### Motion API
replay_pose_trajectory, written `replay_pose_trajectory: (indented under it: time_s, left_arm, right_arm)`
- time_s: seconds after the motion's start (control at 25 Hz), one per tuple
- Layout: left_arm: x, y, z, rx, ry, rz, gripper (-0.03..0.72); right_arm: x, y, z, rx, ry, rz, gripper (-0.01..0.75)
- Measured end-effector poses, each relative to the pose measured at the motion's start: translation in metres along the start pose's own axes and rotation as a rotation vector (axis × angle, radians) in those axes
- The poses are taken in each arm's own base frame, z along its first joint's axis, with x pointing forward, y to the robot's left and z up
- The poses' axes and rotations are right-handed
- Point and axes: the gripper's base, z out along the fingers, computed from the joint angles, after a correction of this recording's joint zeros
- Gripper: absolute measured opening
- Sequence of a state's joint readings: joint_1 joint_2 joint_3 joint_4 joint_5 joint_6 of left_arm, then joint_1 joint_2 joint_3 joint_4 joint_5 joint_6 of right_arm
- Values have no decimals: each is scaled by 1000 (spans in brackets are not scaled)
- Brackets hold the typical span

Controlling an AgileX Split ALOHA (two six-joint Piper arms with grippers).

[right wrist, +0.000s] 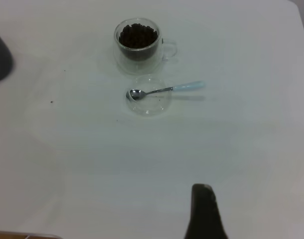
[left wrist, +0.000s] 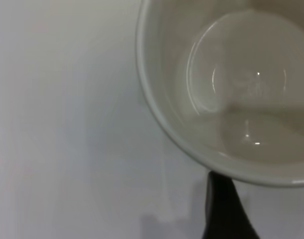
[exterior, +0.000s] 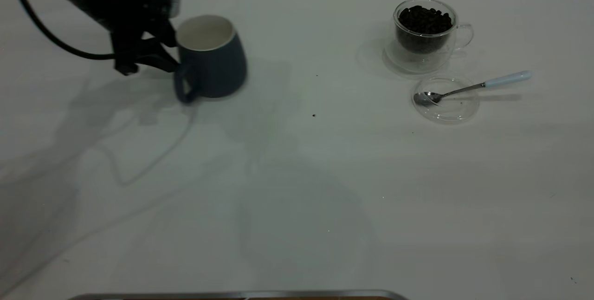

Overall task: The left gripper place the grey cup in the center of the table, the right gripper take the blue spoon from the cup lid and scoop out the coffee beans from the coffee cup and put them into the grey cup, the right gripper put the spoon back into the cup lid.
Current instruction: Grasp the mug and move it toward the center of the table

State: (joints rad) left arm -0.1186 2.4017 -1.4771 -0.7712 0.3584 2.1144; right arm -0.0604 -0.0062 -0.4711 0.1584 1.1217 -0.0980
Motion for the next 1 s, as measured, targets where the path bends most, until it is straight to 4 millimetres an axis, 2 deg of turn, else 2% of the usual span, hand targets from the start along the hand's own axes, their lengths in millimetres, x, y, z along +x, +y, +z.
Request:
replay_pose_trajectory:
  time_s: [0.28,0.52,0.72,1.0]
  left_arm:
    - [-35,-8,16,-6,-46,-19,475]
    - [-57,-13,22,-6,-70,-10,475]
    - [-68,-15,24,-12,-96,-44,475]
    - [-74,-15,25,-20,-120,-87,475]
  right_arm:
    - [0,0,0,0,0,0,565]
    - [0,0,0,0,0,0,565]
    - [0,0,0,0,0,0,565]
    - [0,0,0,0,0,0,565]
